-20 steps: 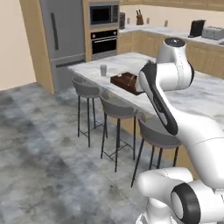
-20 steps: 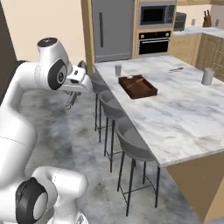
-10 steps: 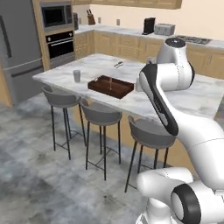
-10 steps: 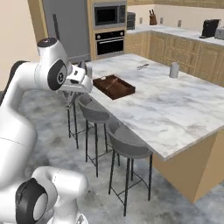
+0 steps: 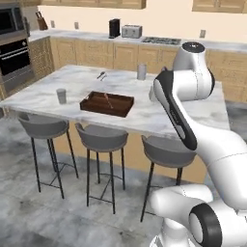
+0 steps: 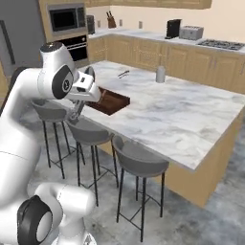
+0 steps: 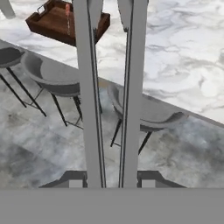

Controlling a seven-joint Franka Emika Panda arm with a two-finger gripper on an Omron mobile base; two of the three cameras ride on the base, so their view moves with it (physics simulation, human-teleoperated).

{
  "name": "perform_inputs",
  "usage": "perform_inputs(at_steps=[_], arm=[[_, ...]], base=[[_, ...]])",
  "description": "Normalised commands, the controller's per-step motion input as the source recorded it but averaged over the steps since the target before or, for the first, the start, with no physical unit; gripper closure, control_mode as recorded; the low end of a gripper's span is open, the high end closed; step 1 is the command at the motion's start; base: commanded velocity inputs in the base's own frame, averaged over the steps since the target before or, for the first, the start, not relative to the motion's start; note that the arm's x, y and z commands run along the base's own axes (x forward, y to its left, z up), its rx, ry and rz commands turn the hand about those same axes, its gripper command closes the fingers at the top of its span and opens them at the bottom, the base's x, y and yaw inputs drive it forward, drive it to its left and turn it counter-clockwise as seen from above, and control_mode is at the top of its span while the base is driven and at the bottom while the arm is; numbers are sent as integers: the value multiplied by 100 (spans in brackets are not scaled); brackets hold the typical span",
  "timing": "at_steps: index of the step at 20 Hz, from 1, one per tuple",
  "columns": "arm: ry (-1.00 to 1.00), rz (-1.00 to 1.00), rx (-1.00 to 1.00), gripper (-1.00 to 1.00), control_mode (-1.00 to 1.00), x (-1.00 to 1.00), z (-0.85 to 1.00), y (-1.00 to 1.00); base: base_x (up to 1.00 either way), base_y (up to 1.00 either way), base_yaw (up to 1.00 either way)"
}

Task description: Take the tongs from the drawer on the left and place them on the dining counter next to the tray containing the kebab skewer.

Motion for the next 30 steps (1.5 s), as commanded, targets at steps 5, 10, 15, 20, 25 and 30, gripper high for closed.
perform_inputs(at_steps=[5,10,15,20,25,30], arm=[[0,0,0,100,100,0,0,0],[0,0,0,100,100,0,0,0],[0,0,0,100,100,0,0,0],[0,0,0,100,100,0,0,0],[0,0,0,100,100,0,0,0],[0,0,0,100,100,0,0,0]], base=[[31,75,-46],[24,69,-46],[22,73,-42],[39,66,-29],[60,25,-15],[56,1,-8]])
